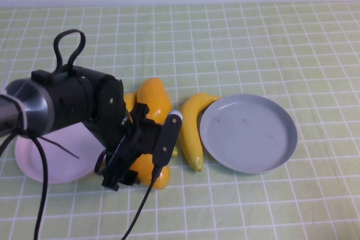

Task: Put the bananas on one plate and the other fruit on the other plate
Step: Put one type of fruit in the left plate

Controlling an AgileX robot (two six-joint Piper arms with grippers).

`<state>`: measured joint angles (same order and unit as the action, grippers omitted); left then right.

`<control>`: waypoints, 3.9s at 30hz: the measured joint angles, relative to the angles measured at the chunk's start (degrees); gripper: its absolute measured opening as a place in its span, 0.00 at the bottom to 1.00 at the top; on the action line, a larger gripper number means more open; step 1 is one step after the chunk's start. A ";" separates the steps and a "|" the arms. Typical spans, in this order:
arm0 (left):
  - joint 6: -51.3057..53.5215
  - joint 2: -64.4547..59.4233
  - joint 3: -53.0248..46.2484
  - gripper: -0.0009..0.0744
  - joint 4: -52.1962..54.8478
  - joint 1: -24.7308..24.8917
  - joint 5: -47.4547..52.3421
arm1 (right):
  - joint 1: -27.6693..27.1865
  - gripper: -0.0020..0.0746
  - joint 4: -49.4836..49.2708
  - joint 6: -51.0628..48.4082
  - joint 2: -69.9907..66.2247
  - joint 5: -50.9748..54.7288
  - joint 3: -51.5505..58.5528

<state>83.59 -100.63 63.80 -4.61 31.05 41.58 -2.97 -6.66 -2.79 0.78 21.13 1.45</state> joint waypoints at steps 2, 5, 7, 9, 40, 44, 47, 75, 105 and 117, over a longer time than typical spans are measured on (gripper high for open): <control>0.00 0.00 0.09 0.73 0.00 0.00 0.00 | 0.00 0.01 0.00 0.00 0.00 0.00 0.00; 0.00 0.00 0.09 0.73 0.00 0.00 0.03 | 0.00 0.01 0.00 0.00 0.00 0.00 0.00; 0.00 0.30 0.09 0.73 0.00 0.00 0.47 | 0.00 0.01 0.00 0.00 0.00 0.00 0.00; 0.00 1.69 0.09 0.73 -0.80 0.00 1.96 | 0.00 0.01 0.00 0.00 0.00 0.00 0.00; -76.77 2.11 2.09 0.73 8.63 -22.75 3.58 | 0.00 0.01 0.00 0.00 0.00 0.00 0.00; -78.77 1.98 5.69 0.83 8.76 -22.75 5.61 | 0.00 0.01 0.00 0.00 0.00 0.00 0.00; -80.32 1.98 8.55 0.90 8.76 -22.75 8.41 | 0.00 0.01 0.00 0.00 0.00 0.00 0.00; -93.92 -6.52 32.13 0.90 5.65 -6.83 16.13 | 0.00 0.01 0.00 0.00 0.00 0.00 0.00; -94.34 -26.11 45.68 0.90 7.47 -2.91 21.99 | 0.00 0.01 0.00 0.00 0.00 0.00 0.00; -91.36 -26.92 45.68 0.75 7.39 -2.82 21.12 | 0.00 0.01 0.00 0.00 0.00 0.00 0.00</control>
<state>-7.78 -127.55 109.48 2.78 28.22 62.70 -2.97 -6.66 -2.79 0.78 21.13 1.45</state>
